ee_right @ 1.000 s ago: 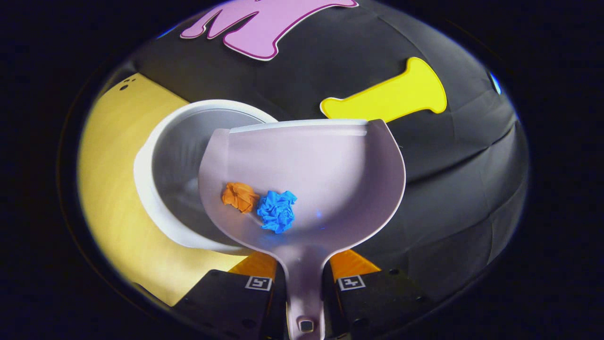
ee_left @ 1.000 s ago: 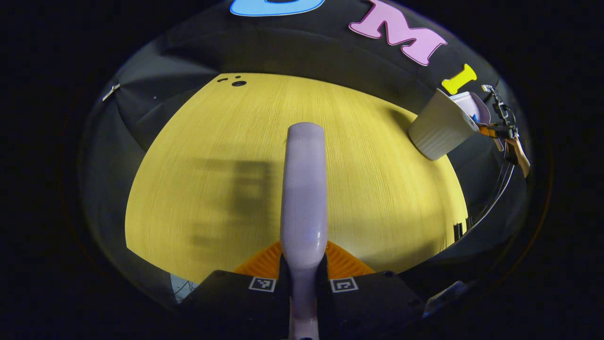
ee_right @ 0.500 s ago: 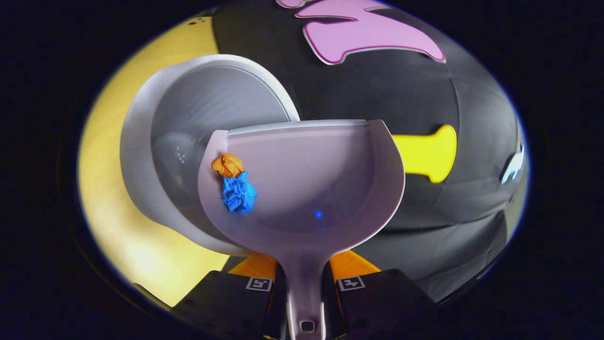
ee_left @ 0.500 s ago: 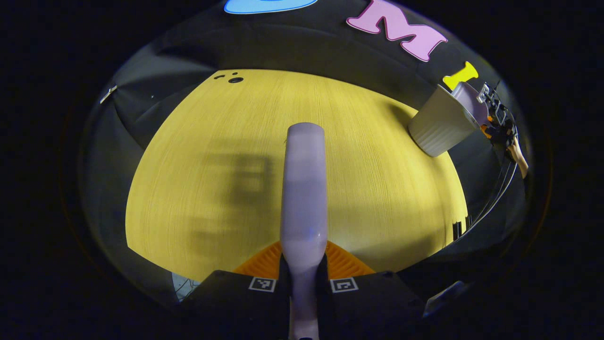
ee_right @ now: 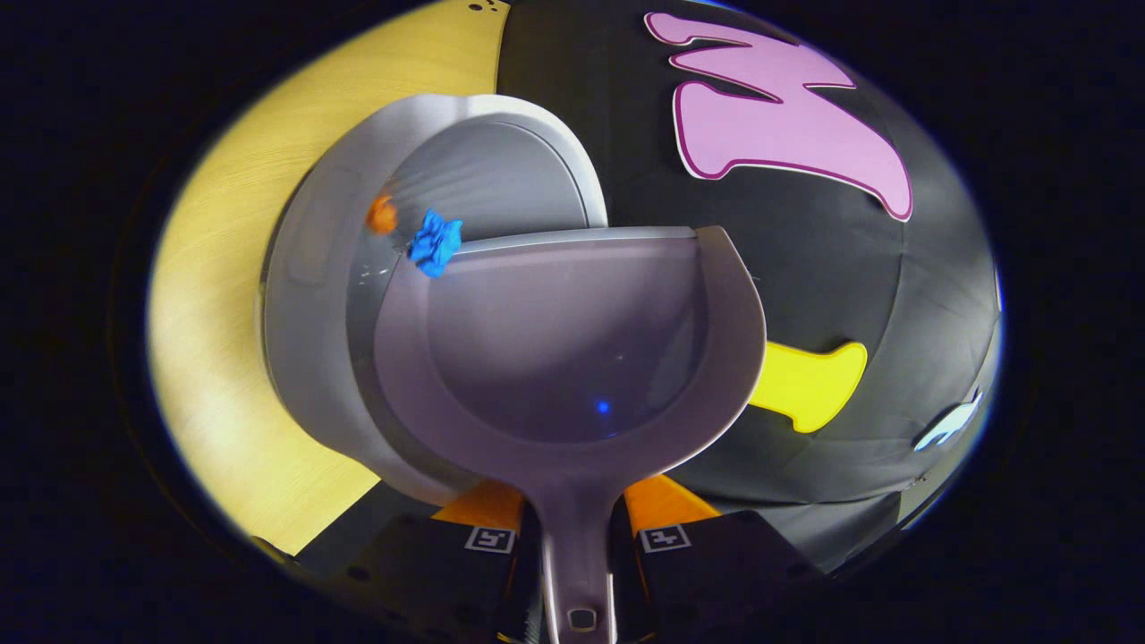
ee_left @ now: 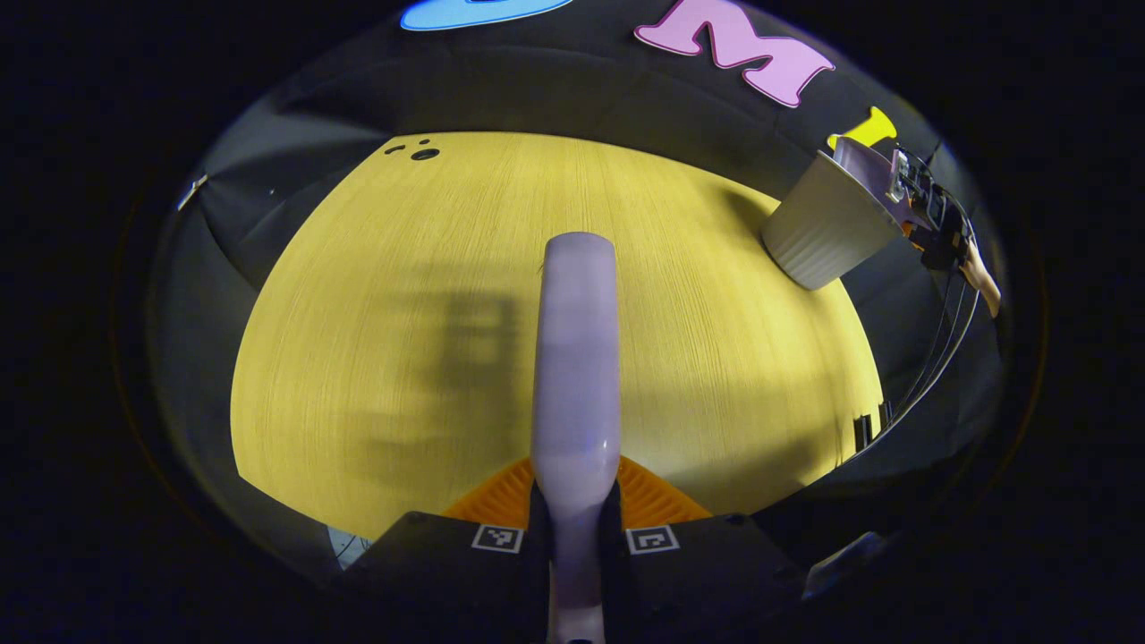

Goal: Pick up the small broom and dustpan from the desktop, sweep the trash into the dustpan with the broom, and then empty the trash into the garbage bin.

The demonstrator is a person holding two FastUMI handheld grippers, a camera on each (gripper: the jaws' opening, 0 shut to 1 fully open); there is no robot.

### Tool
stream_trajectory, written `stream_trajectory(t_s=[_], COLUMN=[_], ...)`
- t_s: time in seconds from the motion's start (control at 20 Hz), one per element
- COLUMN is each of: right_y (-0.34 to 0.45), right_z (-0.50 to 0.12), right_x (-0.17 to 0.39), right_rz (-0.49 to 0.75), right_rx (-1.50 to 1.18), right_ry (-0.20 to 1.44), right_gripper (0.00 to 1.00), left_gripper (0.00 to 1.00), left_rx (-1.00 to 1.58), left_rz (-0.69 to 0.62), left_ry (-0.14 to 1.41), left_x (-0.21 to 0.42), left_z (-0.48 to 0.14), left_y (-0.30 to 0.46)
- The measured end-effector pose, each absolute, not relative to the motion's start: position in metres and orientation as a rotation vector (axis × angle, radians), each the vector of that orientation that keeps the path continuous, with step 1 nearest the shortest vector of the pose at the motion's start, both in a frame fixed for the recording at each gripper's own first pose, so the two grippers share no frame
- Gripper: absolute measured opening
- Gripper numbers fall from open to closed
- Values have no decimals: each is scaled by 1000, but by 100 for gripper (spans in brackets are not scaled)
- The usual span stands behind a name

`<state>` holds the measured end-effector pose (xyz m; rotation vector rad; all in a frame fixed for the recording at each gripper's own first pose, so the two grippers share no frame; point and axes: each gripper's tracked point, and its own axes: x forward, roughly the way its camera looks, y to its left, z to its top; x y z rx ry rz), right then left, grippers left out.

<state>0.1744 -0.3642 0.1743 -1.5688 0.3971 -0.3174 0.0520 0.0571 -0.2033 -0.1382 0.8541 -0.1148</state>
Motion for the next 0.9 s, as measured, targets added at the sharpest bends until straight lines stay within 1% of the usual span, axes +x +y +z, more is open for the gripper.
stream_trajectory(t_s=[0.15,0.3,0.35,0.4,0.45,0.65,0.7,0.75,0.9], right_y=[-365,-362,-360,-354,-347,-314,-304,-289,-243], right_z=[173,168,168,167,171,172,178,180,187], right_x=[175,178,176,172,177,184,191,196,225], right_rz=[-325,-346,-358,-378,-400,-438,-438,-440,-433], right_rx=[-1532,-1410,-1360,-1294,-1206,-843,-757,-668,-365], right_ry=[424,478,494,504,504,500,485,470,420], right_gripper=[35,35,32,36,35,36,39,36,36], left_gripper=[28,28,28,27,26,27,28,28,28], left_rx=[-143,-136,-140,-148,-160,-190,-194,-194,-193], left_rz=[-108,-87,-81,-81,-81,-61,-54,-48,-21], left_ry=[850,837,823,813,800,746,727,710,663], left_x=[53,55,57,59,60,64,64,63,54], left_z=[-204,-200,-197,-194,-190,-179,-175,-170,-160], left_y=[55,57,57,57,56,62,65,67,76])
